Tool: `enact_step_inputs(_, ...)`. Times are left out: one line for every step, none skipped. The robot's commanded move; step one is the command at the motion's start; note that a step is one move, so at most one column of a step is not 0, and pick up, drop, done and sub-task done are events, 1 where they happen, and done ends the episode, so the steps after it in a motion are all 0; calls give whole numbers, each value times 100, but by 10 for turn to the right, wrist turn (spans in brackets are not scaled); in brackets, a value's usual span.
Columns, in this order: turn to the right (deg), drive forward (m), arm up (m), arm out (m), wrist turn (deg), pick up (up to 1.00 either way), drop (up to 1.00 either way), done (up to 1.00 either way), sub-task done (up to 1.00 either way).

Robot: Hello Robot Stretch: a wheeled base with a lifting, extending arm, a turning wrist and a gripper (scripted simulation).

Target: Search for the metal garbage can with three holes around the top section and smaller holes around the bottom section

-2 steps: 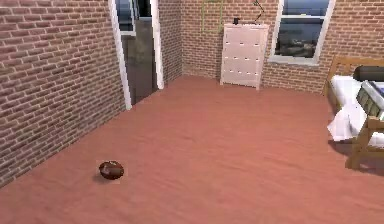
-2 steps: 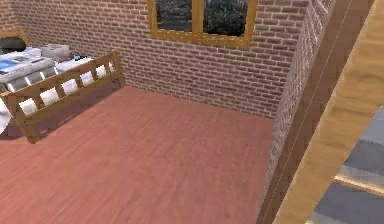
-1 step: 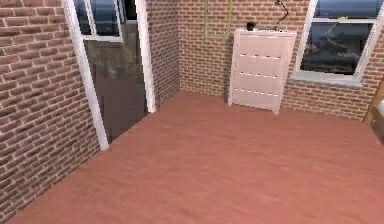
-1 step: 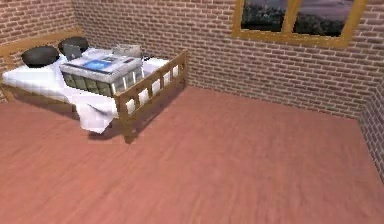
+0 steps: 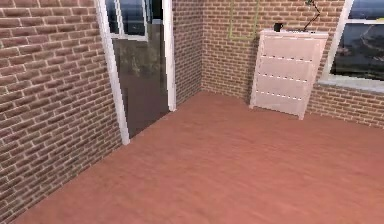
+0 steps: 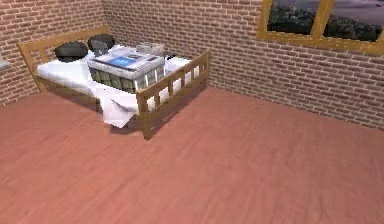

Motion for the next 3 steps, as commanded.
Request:
enact_step_inputs(0,35,0,0,0,0,0,0,0)
enact_step_inputs(-60,0,0,0,0,0,0,0,0)
enact_step_inputs(0,100,0,0,0,0,0,0,0)
